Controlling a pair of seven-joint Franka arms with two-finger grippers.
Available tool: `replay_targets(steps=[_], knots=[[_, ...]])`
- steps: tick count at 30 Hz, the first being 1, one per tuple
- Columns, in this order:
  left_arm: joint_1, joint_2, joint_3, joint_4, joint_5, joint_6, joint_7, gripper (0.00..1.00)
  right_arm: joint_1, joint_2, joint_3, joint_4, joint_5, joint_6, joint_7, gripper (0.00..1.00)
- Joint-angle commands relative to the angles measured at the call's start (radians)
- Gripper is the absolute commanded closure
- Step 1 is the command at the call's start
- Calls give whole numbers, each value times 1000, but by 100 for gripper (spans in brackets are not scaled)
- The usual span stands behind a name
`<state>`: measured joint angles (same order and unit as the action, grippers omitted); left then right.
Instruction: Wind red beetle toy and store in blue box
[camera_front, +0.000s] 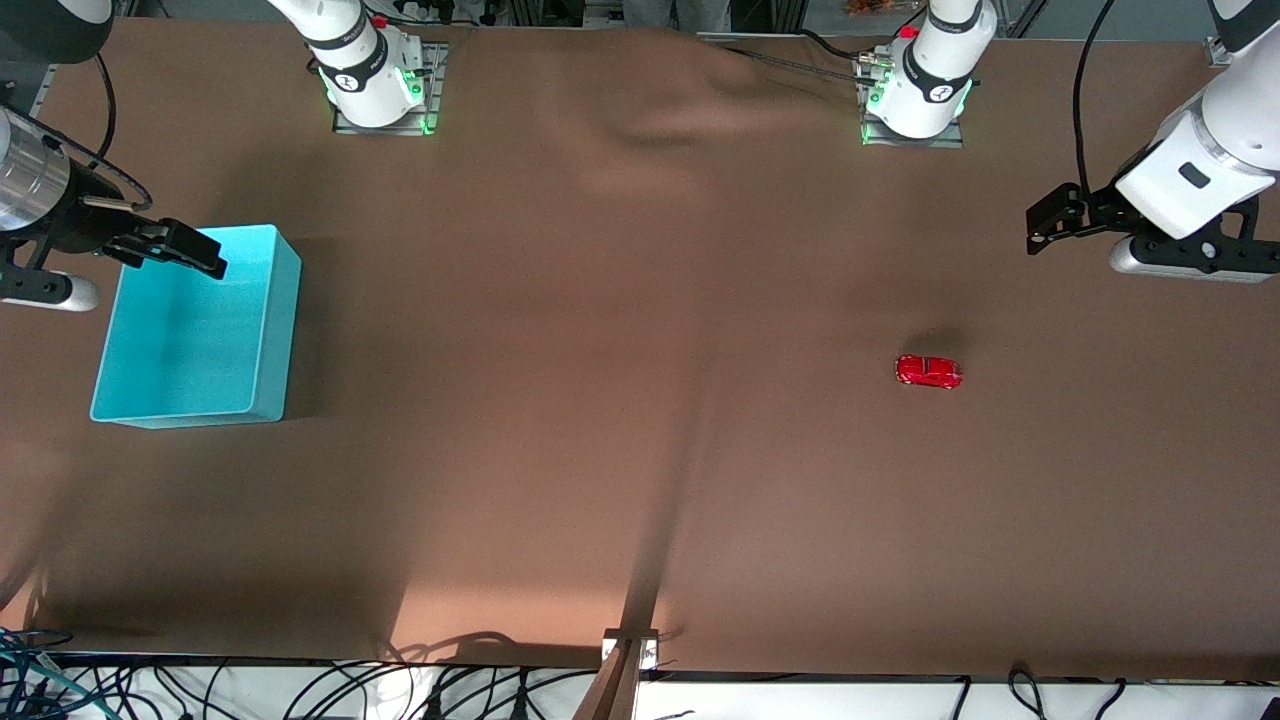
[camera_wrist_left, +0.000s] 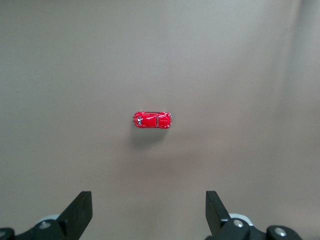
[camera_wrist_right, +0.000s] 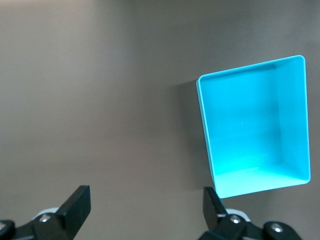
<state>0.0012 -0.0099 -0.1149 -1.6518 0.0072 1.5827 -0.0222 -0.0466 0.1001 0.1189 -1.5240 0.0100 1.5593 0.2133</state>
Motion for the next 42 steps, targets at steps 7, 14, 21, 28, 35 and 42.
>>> replay_targets(steps=[7, 14, 21, 28, 35, 42], knots=[[25, -2, -11, 13, -21, -12, 25, 0, 1, 12, -1, 30, 5, -22, -15, 0], [25, 2, -11, 17, -20, -26, 24, 0, 1, 10, -1, 30, 5, -22, -14, 0], [26, 11, -11, 26, -20, -29, 25, 0, 1, 9, -1, 30, 4, -22, -3, 0], [25, 16, -11, 23, -19, -27, 30, 0, 2, 1, -1, 27, -7, -22, 8, 0], [25, 16, -12, 15, -15, -23, 42, 0, 1, -17, -1, 28, -25, -19, 9, 0], [25, 16, -14, -17, -24, -12, 133, 0, 1, -16, -1, 30, -42, -7, 9, 0]])
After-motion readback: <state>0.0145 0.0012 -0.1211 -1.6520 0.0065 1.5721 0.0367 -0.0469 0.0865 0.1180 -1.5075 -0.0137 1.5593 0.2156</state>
